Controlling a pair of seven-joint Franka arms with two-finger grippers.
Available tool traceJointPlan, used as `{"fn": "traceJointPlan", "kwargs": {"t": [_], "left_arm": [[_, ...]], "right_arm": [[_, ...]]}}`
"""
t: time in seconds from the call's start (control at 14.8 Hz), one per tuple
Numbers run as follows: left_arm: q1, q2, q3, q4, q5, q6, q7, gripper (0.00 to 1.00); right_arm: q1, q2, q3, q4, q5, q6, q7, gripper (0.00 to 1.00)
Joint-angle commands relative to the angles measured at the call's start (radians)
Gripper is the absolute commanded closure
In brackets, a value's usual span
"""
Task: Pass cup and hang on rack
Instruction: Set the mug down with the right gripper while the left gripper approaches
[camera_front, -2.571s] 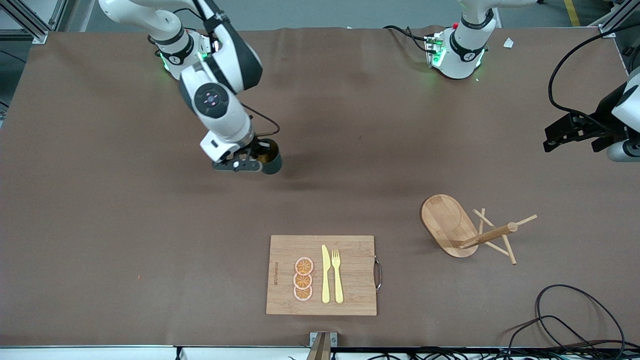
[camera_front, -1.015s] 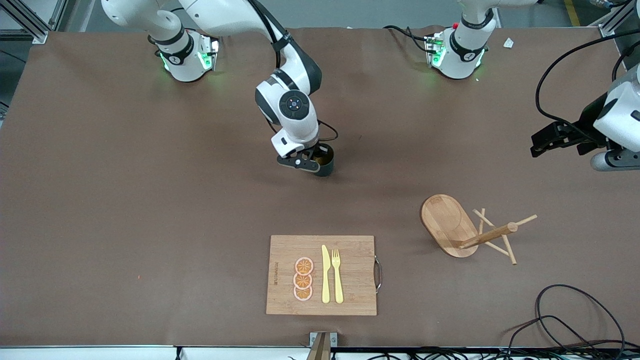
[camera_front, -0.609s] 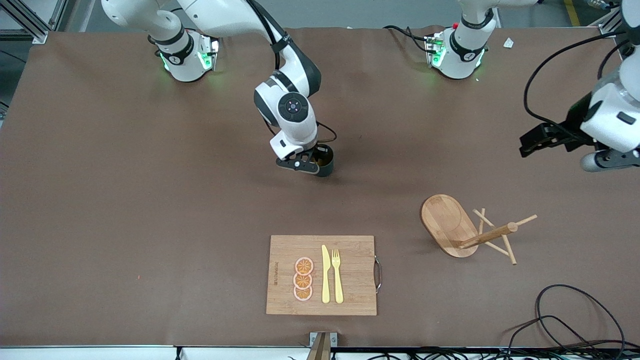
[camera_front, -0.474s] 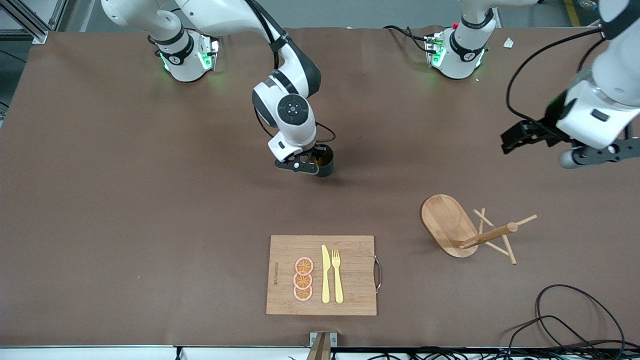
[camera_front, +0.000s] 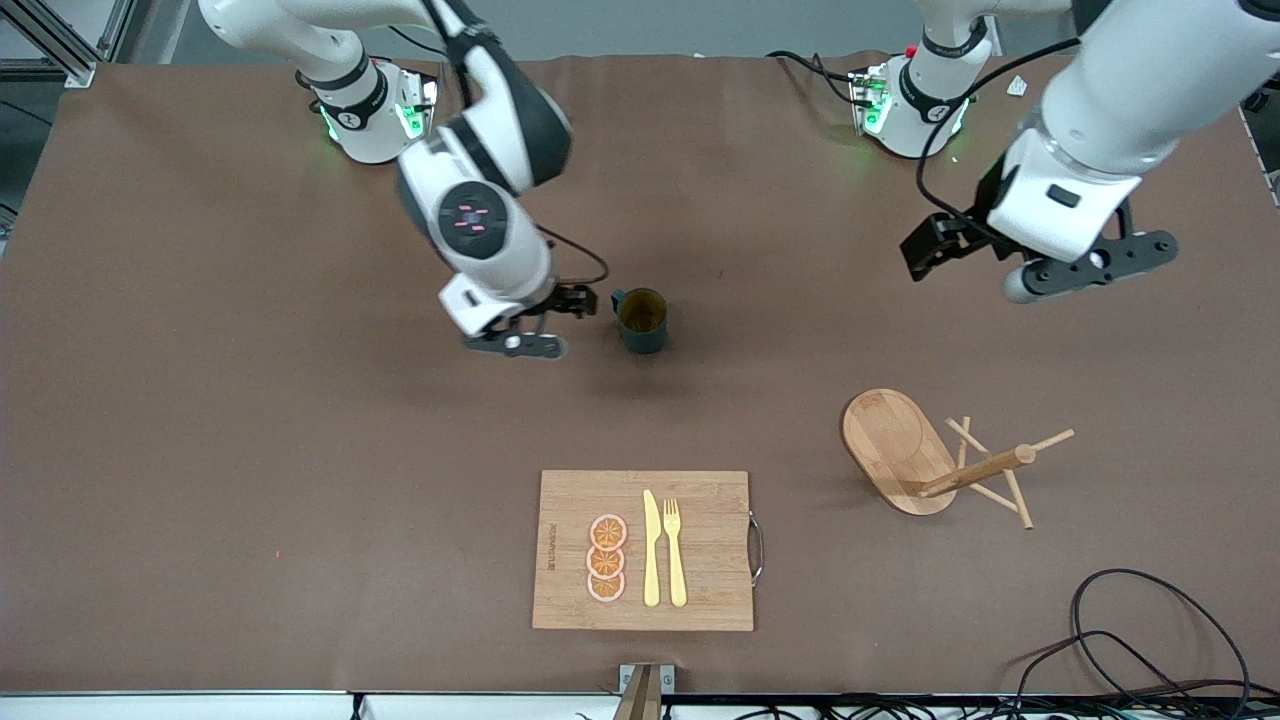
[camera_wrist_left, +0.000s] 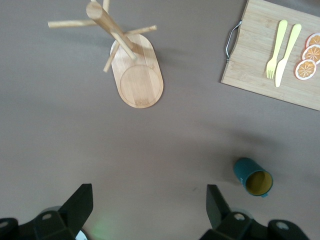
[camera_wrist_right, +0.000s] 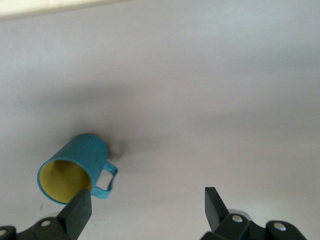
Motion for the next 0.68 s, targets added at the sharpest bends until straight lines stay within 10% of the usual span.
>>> {"fn": "traceJointPlan", "kwargs": {"t": [0.0,0.61], "left_arm": [[-0.083,-0.003,-0.037,0.002,0.097,-0.015,-0.143,0.00],[-0.409,0.143,-0.040,0.005,0.308,0.020,-0.692,0.00]], "right_arm": [[-0.129,-0.093,0.016,-0.034,-0.016,-0.059,-0.116,0.00],[-0.542,-0.156,0.016,0.106,-0.175,-0.249,-0.585,0.00]]}}
